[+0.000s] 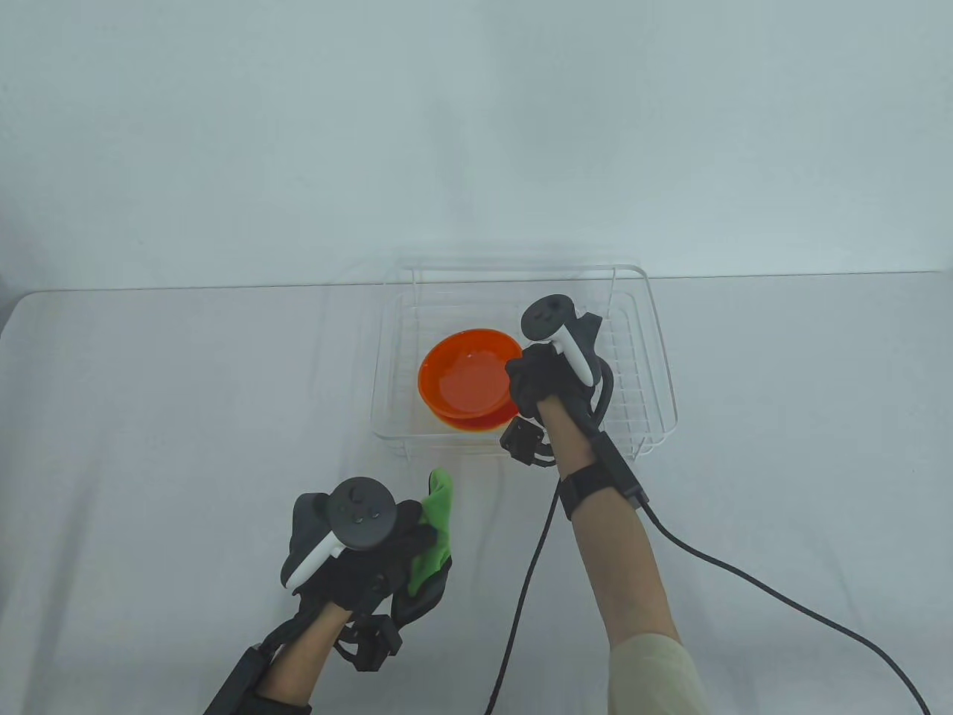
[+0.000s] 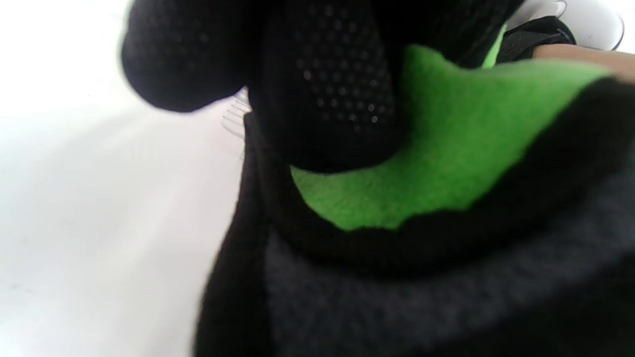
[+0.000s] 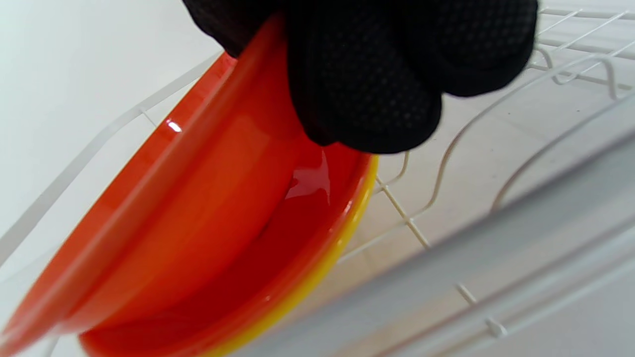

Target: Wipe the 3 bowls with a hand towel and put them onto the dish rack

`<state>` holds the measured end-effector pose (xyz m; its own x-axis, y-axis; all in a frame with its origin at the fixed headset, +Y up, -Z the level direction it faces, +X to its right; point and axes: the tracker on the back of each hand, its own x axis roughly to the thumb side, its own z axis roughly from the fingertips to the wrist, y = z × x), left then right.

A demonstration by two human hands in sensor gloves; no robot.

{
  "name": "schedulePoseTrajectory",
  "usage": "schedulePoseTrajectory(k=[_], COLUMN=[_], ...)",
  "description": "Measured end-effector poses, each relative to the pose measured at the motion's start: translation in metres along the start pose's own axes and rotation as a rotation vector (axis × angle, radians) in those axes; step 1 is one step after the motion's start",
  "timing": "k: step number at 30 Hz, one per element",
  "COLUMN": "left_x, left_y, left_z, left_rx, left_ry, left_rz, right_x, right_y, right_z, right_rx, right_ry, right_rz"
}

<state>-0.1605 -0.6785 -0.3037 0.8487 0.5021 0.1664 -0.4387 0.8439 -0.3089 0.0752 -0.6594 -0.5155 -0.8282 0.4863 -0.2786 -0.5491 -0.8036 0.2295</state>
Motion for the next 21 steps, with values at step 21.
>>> schedulePoseTrajectory(k=[21], left_x=[0.0010], left_y=[-0.0004], left_z=[-0.0002], left_rx=[0.022], left_ry=[-0.001], left_rz=[-0.023], right_x=[-0.0035], right_y=[-0.0082], right_z=[0.0070], right_rx=[0.038], right_ry=[0.006], right_rz=[0.083])
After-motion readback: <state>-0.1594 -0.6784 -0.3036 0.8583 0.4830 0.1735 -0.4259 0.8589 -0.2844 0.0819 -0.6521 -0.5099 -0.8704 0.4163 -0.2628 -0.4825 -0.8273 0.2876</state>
